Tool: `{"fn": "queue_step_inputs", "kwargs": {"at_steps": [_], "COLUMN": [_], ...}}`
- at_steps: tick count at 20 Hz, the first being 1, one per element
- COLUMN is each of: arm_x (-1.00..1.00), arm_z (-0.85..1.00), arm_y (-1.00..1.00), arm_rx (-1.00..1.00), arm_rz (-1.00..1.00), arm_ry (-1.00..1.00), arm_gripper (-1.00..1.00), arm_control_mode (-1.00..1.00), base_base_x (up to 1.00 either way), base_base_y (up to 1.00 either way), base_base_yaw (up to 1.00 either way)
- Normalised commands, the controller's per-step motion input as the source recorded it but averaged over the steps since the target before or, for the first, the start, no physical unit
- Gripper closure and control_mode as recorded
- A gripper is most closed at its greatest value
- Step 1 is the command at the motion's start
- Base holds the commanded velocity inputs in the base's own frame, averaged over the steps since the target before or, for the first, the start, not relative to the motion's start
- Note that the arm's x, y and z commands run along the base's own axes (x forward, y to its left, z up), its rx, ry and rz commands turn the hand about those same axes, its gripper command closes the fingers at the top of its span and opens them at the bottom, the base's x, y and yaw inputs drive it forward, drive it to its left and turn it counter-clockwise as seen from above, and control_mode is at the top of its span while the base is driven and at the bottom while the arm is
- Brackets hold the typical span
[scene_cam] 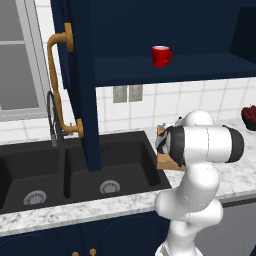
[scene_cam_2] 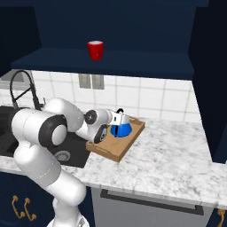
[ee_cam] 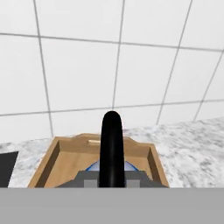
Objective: Pick the kettle from the counter and place it on the tray. Then pick the mug from the cabinet and place it on the tray. Then close the cabinet doors.
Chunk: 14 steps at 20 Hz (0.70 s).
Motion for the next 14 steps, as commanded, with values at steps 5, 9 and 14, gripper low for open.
{"fn": "queue_step_inputs", "kwargs": {"at_steps": [5, 9, 14], "arm_x": [0.00, 0.09, 0.13], "arm_z": [-0.18, -0.16, -0.03], "arm_y": [-0.01, -0.09, -0.20], "arm_rx": [0.00, 0.00, 0.00], "arm_rz": [0.00, 0.03, 0.04], "arm_ry": [0.00, -0.01, -0.01], "arm_gripper": [1.00, 1.00, 1.00], "arm_control_mode": [-1.00, -1.00, -1.00], "base_base_x": [0.00, 0.00, 0.00], "base_base_y": [0.00, 0.00, 0.00], "base_base_yaw": [0.00, 0.00, 0.00]}}
